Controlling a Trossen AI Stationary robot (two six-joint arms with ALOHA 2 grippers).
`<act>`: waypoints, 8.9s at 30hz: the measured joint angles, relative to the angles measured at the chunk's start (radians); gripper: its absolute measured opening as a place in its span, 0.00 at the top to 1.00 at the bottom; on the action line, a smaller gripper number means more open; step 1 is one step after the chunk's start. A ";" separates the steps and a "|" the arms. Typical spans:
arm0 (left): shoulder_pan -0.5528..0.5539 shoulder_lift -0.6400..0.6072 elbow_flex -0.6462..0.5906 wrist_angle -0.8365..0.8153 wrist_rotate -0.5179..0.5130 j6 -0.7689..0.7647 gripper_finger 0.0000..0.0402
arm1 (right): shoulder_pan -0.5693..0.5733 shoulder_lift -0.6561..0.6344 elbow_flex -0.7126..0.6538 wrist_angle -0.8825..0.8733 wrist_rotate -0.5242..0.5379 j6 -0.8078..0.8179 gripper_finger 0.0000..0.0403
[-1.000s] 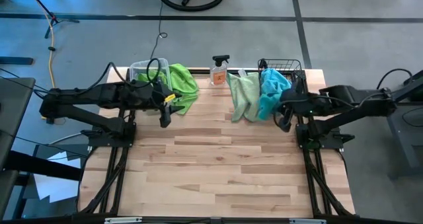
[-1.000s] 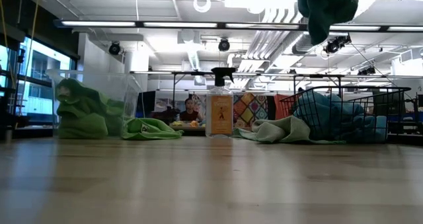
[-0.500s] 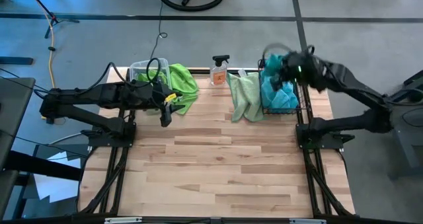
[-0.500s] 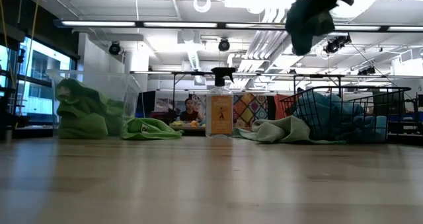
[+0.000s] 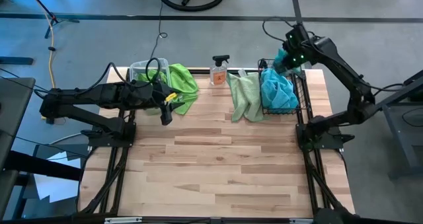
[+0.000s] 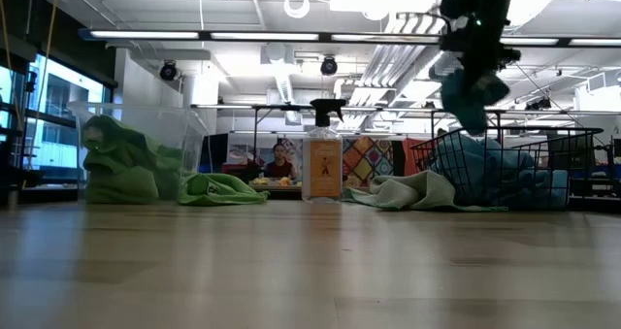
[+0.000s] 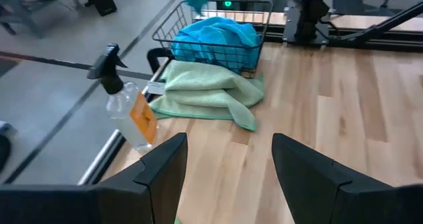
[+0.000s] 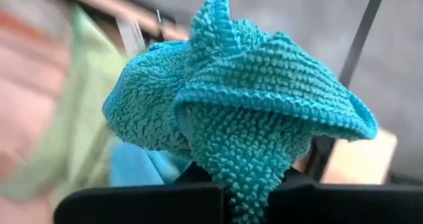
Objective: Sort microfiber towel by color & place in baskets
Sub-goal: Put the blue microfiber cloth into the basket, then put the light green microfiber cloth into the bin
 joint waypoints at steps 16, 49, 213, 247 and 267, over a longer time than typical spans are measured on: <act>0.000 0.000 0.000 0.001 -0.042 0.004 0.48 | -0.013 0.001 -0.245 0.007 -0.133 -0.319 0.99; 0.000 0.000 0.000 0.000 -0.119 -0.032 0.48 | -0.018 0.299 -0.438 0.230 -0.281 -0.503 0.70; 0.261 0.013 0.000 0.404 0.333 -0.005 0.48 | 0.470 0.777 0.058 0.175 0.050 -0.189 0.84; 0.262 -0.077 0.000 0.342 0.334 0.004 0.48 | 0.616 0.175 0.055 0.112 -0.046 -0.030 1.00; 0.262 -0.071 0.000 0.304 0.334 0.111 0.48 | 0.823 -0.144 -0.019 0.302 -0.056 0.015 1.00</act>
